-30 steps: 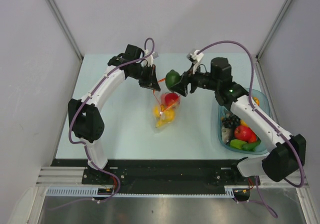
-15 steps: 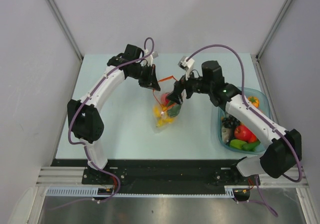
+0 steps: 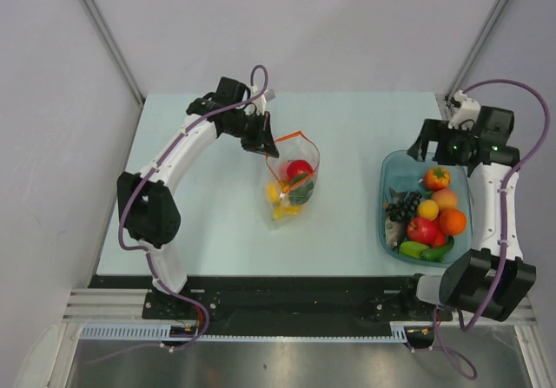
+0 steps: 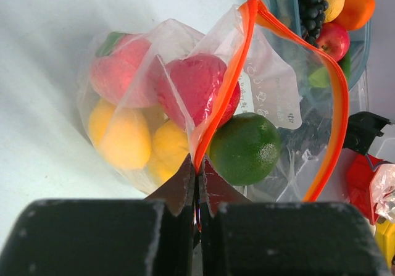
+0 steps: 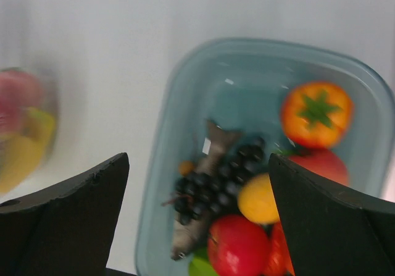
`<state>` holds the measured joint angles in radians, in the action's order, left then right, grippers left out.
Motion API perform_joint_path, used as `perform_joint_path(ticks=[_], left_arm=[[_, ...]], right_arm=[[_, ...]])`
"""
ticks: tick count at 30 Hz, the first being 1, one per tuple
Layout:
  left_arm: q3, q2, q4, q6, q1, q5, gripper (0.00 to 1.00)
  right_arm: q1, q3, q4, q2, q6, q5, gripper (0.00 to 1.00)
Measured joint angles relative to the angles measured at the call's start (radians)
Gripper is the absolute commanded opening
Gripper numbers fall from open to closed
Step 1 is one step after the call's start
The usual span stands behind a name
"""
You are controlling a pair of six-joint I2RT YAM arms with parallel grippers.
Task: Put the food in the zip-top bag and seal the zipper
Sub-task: Pick up the fake fruit from the bin.
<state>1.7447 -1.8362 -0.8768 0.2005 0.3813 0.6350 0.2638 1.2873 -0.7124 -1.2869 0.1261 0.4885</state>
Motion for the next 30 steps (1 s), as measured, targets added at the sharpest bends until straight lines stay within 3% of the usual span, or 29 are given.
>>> perform_joint_path(ticks=[4, 9, 21, 30], left_arm=[[-0.031, 0.006, 0.021, 0.000, 0.000, 0.000, 0.06], [-0.049, 0.006, 0.034, 0.000, 0.000, -0.001, 0.06], [-0.082, 0.021, 0.050, 0.000, 0.000, -0.005, 0.06], [-0.095, 0.021, 0.055, 0.000, 0.000, -0.007, 0.06]], right_arm=[[0.113, 0.000, -0.094, -0.034, 0.054, -0.120, 1.00], [0.153, 0.000, -0.119, -0.130, 0.099, -0.233, 1.00], [0.130, 0.000, -0.021, -0.373, 0.134, -0.326, 1.00], [0.027, 0.000, 0.105, -0.476, 0.142, -0.372, 0.98]])
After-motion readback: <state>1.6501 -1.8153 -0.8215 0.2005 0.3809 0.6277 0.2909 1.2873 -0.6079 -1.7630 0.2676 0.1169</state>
